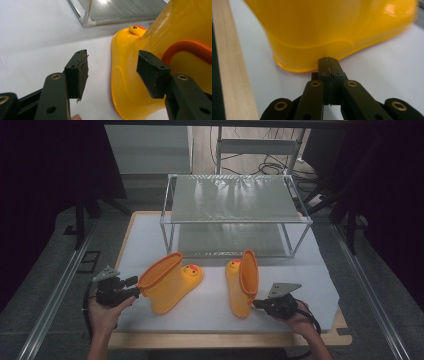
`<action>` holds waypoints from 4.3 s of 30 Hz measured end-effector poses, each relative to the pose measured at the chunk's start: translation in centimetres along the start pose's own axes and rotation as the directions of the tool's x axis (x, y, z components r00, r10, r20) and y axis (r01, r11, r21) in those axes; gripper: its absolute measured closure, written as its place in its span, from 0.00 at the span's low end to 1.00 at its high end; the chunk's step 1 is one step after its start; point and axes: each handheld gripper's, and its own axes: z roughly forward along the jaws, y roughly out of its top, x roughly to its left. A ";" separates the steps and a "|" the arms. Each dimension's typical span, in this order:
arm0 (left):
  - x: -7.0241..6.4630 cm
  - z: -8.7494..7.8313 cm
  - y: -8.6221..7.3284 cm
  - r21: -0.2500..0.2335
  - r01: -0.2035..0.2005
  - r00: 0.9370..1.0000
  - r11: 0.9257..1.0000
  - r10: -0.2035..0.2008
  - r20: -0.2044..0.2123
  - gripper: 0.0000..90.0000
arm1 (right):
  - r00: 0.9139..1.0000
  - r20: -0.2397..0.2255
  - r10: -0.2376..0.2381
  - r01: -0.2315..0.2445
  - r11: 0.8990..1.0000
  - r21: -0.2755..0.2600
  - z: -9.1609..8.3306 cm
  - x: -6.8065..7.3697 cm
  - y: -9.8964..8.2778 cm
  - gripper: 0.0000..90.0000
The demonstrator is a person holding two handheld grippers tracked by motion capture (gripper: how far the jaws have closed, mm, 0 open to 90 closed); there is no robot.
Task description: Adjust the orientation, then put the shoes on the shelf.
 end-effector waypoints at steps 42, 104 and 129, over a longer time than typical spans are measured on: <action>0.1 -0.1 -0.1 0.010 0.016 1.000 1.000 -0.016 0.010 0.47 | 0.933 0.224 0.280 -0.239 0.951 -0.193 -3.9 -3.9 -3.5 0.54; -12.2 -2.3 18.2 0.220 -0.220 0.898 0.950 0.110 0.426 0.50 | 0.932 0.209 0.297 -0.266 0.950 -0.164 -3.5 -4.0 -3.0 0.50; -19.4 7.3 20.5 0.431 -0.343 0.894 0.835 0.149 0.423 0.53 | 0.931 0.194 0.309 -0.284 0.948 -0.145 -3.4 -4.0 -3.0 0.50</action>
